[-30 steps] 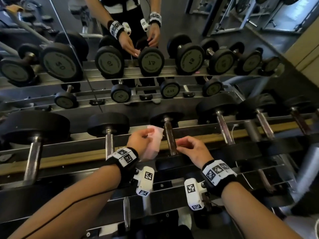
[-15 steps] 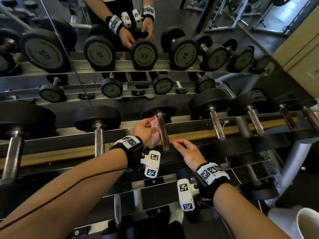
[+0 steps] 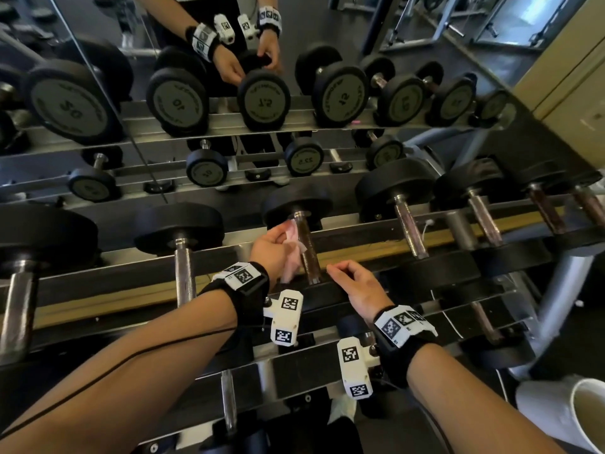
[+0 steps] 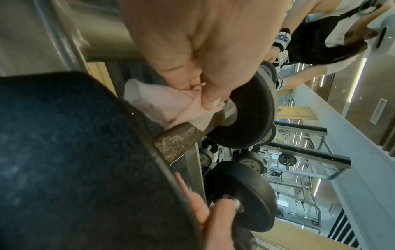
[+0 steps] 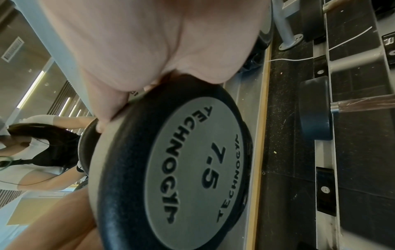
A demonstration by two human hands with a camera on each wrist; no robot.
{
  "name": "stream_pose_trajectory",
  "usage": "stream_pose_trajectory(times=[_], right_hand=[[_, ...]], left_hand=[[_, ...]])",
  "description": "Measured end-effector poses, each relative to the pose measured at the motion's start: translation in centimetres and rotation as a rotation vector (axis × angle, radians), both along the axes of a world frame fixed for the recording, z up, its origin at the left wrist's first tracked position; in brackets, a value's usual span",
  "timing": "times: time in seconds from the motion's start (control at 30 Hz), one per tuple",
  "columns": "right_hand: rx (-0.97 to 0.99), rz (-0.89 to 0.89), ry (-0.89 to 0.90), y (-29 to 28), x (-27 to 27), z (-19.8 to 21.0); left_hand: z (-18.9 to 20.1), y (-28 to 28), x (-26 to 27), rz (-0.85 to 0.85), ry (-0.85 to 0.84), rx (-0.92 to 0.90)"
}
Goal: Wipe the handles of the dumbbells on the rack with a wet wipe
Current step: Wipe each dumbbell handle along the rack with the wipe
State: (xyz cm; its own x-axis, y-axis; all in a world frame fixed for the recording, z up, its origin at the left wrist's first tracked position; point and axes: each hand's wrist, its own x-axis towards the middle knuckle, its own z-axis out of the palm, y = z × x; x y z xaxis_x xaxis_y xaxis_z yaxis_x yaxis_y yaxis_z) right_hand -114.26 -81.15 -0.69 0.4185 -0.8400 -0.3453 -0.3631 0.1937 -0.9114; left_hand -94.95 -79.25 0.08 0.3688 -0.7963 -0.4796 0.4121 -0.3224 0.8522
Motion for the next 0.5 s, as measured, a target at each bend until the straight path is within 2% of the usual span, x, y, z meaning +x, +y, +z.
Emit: stream_pose_trajectory(times=[0.27, 0.5], right_hand=[[-0.022, -0.026, -0.018, 1.1, 0.1, 0.7], [-0.114, 0.041, 0.049, 2.1, -0.9, 0.8]], left_hand=[[-0.6, 2.3, -0.2, -0.2, -0.115, 0.071], [0.2, 0.8, 0.5, -0.146, -0.09, 0.015]])
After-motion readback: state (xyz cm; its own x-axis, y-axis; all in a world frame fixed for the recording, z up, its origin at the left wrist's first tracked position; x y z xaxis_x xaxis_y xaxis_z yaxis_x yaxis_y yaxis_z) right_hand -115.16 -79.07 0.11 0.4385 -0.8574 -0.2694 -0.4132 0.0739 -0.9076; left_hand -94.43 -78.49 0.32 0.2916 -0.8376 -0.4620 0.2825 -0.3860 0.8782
